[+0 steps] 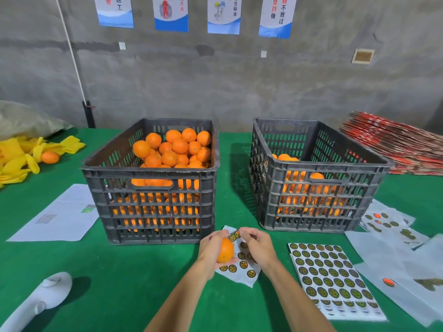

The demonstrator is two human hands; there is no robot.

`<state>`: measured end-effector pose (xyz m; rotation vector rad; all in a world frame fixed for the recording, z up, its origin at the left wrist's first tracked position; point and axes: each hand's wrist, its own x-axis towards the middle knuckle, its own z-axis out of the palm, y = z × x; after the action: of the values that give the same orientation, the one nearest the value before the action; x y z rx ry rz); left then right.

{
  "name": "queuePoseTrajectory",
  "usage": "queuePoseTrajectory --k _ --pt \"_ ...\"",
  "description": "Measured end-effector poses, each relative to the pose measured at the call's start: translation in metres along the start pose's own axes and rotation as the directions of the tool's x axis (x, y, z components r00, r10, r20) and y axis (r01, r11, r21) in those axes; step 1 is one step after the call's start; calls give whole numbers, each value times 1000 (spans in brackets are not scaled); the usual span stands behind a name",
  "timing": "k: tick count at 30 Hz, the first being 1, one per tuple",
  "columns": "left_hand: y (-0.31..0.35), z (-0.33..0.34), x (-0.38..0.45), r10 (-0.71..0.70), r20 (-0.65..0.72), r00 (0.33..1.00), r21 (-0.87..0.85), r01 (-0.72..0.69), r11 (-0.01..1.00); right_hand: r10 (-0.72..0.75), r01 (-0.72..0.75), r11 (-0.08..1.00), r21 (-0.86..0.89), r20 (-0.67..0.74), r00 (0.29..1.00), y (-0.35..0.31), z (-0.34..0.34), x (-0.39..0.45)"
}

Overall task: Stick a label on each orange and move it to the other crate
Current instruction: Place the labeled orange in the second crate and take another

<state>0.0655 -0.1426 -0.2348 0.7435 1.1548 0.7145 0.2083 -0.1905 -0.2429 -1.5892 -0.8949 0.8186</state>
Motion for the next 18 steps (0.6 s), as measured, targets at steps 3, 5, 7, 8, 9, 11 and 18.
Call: queuePoseTrajectory --k 3,5,7,8,9,11,18 --pt "0 5 -2 14 -9 1000 93 -13 996 3 -3 999 37 3 1000 -1 -2 0" --pt "1 8 -2 35 -32 999 131 -31 991 2 -2 999 42 9 1000 0 -3 0" --pt "2 10 -3 48 -52 997 140 -40 989 5 -5 999 43 13 1000 1 -3 0" --pt "2 12 -3 52 -63 997 138 -43 990 10 -11 999 50 11 1000 2 -3 1" --pt "2 13 -3 58 -73 996 137 -48 989 18 -18 998 58 7 1000 3 -4 2" --pt "-1 14 -3 78 -91 993 139 -65 988 36 -36 997 73 -1 999 4 -4 3" --pt "-10 17 -3 140 -158 977 117 -122 986 74 -72 991 109 -15 997 5 1 3"
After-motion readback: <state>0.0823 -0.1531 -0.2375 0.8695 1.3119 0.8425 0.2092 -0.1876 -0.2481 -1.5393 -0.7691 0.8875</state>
